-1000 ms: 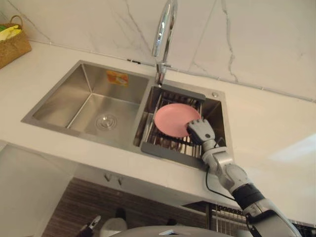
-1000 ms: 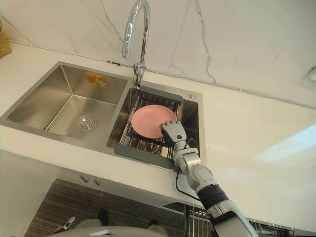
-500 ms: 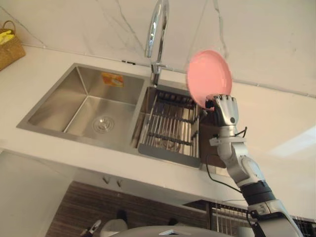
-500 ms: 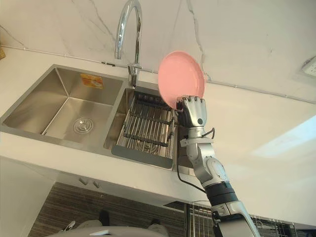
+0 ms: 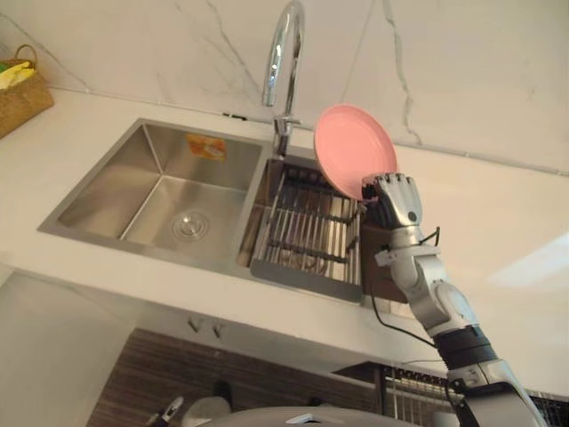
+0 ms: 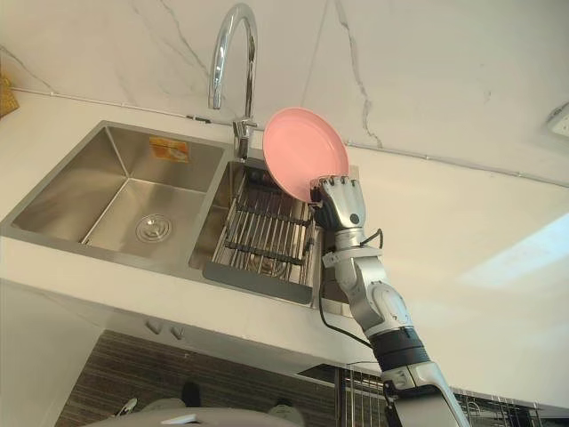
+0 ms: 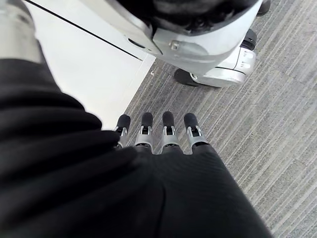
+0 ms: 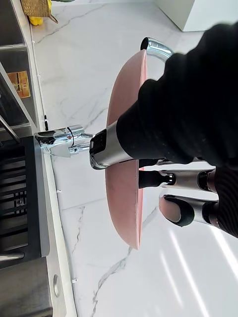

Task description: Walk over to the sink, pick up the cup, carry it to the dishwasher, place the cup inside the dishwasher, then close the dishwasher door

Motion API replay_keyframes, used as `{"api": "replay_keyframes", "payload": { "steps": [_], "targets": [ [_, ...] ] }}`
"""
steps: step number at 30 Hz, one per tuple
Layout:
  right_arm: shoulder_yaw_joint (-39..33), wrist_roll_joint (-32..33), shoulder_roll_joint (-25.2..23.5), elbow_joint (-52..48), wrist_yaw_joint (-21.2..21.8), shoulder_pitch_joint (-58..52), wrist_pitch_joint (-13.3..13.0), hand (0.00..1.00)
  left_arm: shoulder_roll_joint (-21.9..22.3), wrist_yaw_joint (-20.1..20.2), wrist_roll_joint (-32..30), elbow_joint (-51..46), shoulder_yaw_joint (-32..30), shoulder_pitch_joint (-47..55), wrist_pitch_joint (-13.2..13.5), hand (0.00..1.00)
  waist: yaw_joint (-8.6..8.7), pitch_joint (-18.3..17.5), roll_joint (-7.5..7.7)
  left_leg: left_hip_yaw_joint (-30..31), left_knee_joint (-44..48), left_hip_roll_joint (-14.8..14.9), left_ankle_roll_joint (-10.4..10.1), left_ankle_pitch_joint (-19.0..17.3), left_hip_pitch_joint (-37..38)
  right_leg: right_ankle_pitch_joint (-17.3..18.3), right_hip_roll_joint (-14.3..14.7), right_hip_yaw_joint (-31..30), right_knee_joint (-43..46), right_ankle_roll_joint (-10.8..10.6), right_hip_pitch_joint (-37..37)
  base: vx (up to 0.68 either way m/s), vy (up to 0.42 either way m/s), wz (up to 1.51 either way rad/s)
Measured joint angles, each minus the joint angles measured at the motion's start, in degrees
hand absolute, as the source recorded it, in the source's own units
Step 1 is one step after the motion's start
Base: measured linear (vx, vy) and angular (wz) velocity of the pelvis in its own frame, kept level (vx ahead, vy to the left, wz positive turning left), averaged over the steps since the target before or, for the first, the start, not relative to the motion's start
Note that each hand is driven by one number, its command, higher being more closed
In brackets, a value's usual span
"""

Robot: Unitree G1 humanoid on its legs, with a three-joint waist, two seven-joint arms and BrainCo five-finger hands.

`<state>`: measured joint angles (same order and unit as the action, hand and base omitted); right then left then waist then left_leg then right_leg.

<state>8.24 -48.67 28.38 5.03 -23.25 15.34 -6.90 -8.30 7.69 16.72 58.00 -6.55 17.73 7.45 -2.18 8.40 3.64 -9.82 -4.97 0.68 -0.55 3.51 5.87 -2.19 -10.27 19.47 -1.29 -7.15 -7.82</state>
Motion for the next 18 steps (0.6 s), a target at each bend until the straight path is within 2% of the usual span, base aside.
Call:
{"api": "replay_keyframes", "payload": {
  "steps": [6, 9, 11, 12, 13, 14, 15, 16, 17, 18],
  "targets": [
    [-0.5, 0.0, 2.0, -2.8, 3.4, -2.5, -1.1, 1.00, -0.1, 0.0, -3.5, 0.0, 0.4, 0.1, 0.5, 0.00, 0.57, 0.0, 0.00, -0.6, 0.0, 0.0, 0.0, 0.0, 0.5, 0.0, 0.0, -0.9, 0.4, 0.0, 0.2, 0.00, 0.002, -0.06],
    [-2.3, 0.0, 2.0, -6.5, 4.0, -4.6, -1.9, 1.00, -0.3, 0.1, -5.8, -0.1, 1.7, 0.1, 0.5, 0.00, 0.55, 0.0, -0.33, -4.4, 0.4, 0.3, -0.1, -0.5, 1.2, 0.0, -0.3, -4.9, 3.2, 0.5, 3.5, -0.01, 0.046, -0.63],
    [-3.3, 0.0, 2.0, -7.1, 4.0, -4.6, -2.0, 1.00, -0.9, 0.4, -6.1, -0.1, 2.8, 0.0, 0.4, 0.00, 1.08, 0.0, -0.41, -7.4, 0.4, 0.4, -0.2, -1.4, 1.2, -0.7, 0.0, -8.0, 6.2, 1.9, 6.9, -0.04, 0.089, -1.07],
    [-4.1, -0.1, 1.8, -7.5, 4.0, -4.6, -2.0, 1.00, -0.9, 0.5, -6.3, -0.3, 2.6, -0.5, 0.0, 0.00, 1.28, 0.2, -0.04, -8.0, 0.5, 0.4, 0.7, -2.1, 0.9, -3.4, 1.1, -7.7, 6.6, 5.6, 9.5, -0.12, 0.098, -1.53],
    [-4.2, -0.2, 1.4, -7.7, 4.0, -3.9, -1.9, 1.00, -0.8, 0.5, -6.2, -0.7, 2.3, -0.5, -0.1, 0.00, 0.44, -0.5, -2.32, -10.3, 0.1, 2.9, 2.5, -1.8, -0.6, -6.6, 3.6, -6.4, 3.4, 11.4, 10.1, -0.14, 0.082, -1.62],
    [-4.2, -0.3, 1.4, -8.3, 3.9, -3.9, -1.9, 1.00, -0.5, 0.5, -5.8, -0.6, 1.7, -0.8, -0.1, 0.00, 0.60, -0.5, -2.54, -12.8, 0.1, 3.9, 2.7, -1.6, -1.0, -3.5, 3.3, -2.2, 8.3, 12.7, 10.9, -0.16, 0.072, -1.56],
    [-4.0, -0.8, 1.5, -8.8, 3.7, -3.8, -2.0, 1.00, -1.1, 0.2, -5.0, -1.2, 1.6, -0.9, 0.2, 0.00, 1.11, -0.7, -2.73, -15.5, 0.5, 4.8, 2.7, -1.3, -2.1, 3.7, 0.7, 7.0, 19.1, 12.4, 11.6, -0.12, 0.070, -1.28],
    [-3.8, -1.3, 1.5, -8.4, 3.4, -2.9, -2.3, 1.00, -2.1, 0.0, -3.7, -1.0, 1.4, -1.9, 0.1, 0.00, 0.86, -1.5, -1.92, -17.6, 1.9, 6.2, 2.9, -1.8, -3.9, 7.2, -1.6, 13.8, 24.0, 12.1, 10.3, -0.08, 0.035, -1.25],
    [-3.5, -1.4, 1.5, -8.2, 3.4, -2.0, -2.4, 1.00, -2.4, 0.0, -3.2, -1.1, 0.9, -2.4, 0.0, 0.00, 0.53, -1.7, -1.54, -19.2, 3.0, 7.2, 2.9, -2.0, -5.1, 7.6, -2.6, 16.5, 25.3, 12.1, 9.2, -0.07, -0.022, -1.44],
    [-2.1, -1.5, 1.4, -7.3, 3.3, 0.4, -2.4, 1.00, -2.6, -0.1, -2.2, -1.2, -0.1, -2.7, 0.1, 0.00, -0.19, -1.8, -1.61, -22.5, 4.8, 8.9, 2.9, -2.5, -6.9, 7.5, -4.7, 20.9, 27.1, 12.5, 7.2, -0.09, -0.075, -1.44]
  ]
}}
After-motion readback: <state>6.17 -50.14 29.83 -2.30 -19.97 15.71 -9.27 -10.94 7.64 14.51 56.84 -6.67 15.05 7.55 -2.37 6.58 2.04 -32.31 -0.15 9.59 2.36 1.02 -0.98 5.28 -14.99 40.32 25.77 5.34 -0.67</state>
